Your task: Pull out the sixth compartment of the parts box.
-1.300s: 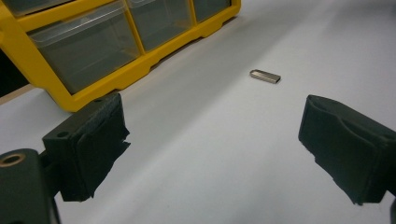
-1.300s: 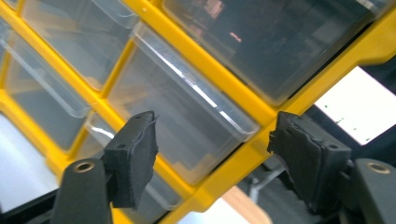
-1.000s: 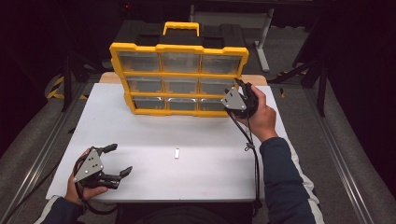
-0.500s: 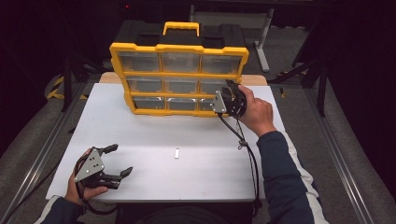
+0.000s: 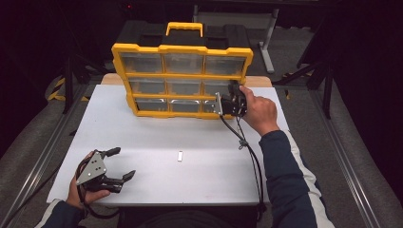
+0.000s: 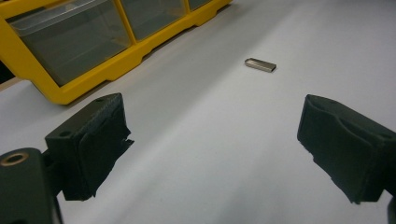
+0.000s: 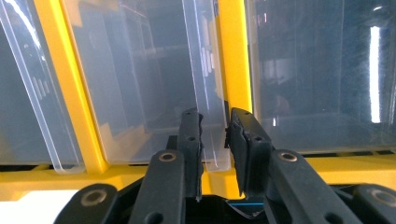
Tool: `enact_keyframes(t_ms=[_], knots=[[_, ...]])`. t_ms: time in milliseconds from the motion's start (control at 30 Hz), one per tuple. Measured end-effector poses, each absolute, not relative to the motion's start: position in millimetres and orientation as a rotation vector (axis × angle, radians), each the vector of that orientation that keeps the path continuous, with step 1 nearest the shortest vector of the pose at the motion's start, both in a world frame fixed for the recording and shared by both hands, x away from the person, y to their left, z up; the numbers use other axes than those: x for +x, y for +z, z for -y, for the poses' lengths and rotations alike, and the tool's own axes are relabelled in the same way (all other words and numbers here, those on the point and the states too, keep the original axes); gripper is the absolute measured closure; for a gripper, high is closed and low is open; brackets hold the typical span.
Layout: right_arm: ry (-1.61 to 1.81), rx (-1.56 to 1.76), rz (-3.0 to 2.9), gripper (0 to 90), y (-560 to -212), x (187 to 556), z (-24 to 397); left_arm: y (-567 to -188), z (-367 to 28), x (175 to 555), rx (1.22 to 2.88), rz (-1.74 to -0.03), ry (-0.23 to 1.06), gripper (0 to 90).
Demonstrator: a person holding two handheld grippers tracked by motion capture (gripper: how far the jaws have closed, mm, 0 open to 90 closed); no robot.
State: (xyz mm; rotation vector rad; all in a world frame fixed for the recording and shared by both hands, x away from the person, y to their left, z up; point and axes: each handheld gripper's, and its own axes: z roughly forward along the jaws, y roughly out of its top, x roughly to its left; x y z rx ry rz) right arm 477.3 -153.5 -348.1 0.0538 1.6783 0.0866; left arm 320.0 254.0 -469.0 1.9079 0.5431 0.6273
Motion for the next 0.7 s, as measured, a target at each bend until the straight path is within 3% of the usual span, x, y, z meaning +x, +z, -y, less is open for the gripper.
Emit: enact_keyframes(t_ms=[700], knots=[[0.015,0.030,-1.664,78.1,-351.2,471.9,148.6,-468.7,-255.5,319.8,1.908,-0.544,0.616,9.1]])
